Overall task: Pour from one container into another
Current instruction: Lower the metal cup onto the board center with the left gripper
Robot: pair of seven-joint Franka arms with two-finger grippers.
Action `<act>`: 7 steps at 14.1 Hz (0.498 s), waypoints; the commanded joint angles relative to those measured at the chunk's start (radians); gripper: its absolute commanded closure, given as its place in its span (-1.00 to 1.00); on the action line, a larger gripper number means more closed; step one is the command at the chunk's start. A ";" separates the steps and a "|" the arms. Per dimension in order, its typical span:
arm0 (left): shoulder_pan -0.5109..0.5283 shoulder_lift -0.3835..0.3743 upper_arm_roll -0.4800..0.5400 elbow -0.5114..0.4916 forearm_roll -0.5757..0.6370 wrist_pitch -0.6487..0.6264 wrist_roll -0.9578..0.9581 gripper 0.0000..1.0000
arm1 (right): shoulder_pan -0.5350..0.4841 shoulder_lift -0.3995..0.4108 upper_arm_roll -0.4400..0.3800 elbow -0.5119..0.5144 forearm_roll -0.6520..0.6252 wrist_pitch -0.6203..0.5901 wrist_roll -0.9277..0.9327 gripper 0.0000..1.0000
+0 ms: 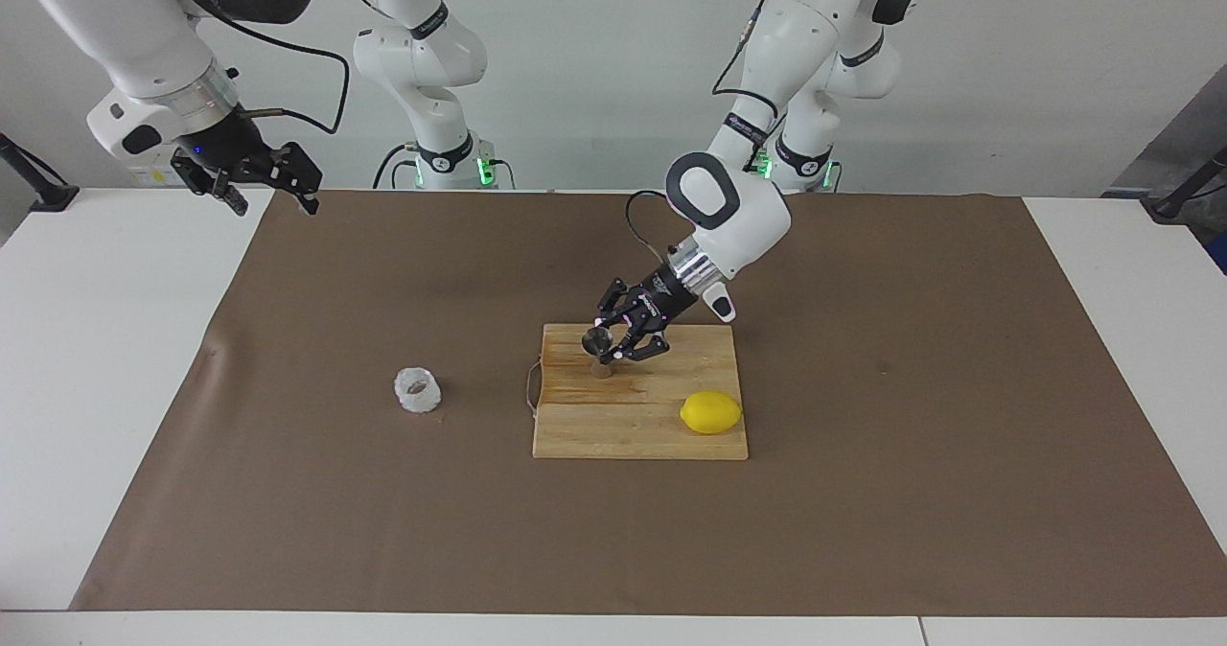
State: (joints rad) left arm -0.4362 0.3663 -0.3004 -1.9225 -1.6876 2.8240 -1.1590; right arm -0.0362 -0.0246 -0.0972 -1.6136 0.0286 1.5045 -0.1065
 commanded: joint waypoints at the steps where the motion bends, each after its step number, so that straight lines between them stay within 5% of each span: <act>1: 0.010 0.003 0.001 -0.007 -0.026 -0.003 0.038 -0.14 | -0.004 -0.025 0.008 -0.026 -0.010 -0.001 0.014 -1.00; 4: 0.010 0.003 0.001 -0.007 -0.021 -0.008 0.042 -1.00 | -0.004 -0.025 0.008 -0.026 -0.010 -0.001 0.014 -1.00; 7: 0.002 0.000 0.001 -0.007 -0.015 -0.005 0.050 -1.00 | -0.004 -0.025 0.008 -0.026 -0.010 -0.001 0.014 -1.00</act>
State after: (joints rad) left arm -0.4352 0.3704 -0.2972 -1.9250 -1.6877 2.8242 -1.1399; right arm -0.0362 -0.0246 -0.0972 -1.6136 0.0286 1.5045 -0.1065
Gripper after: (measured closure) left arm 0.013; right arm 0.000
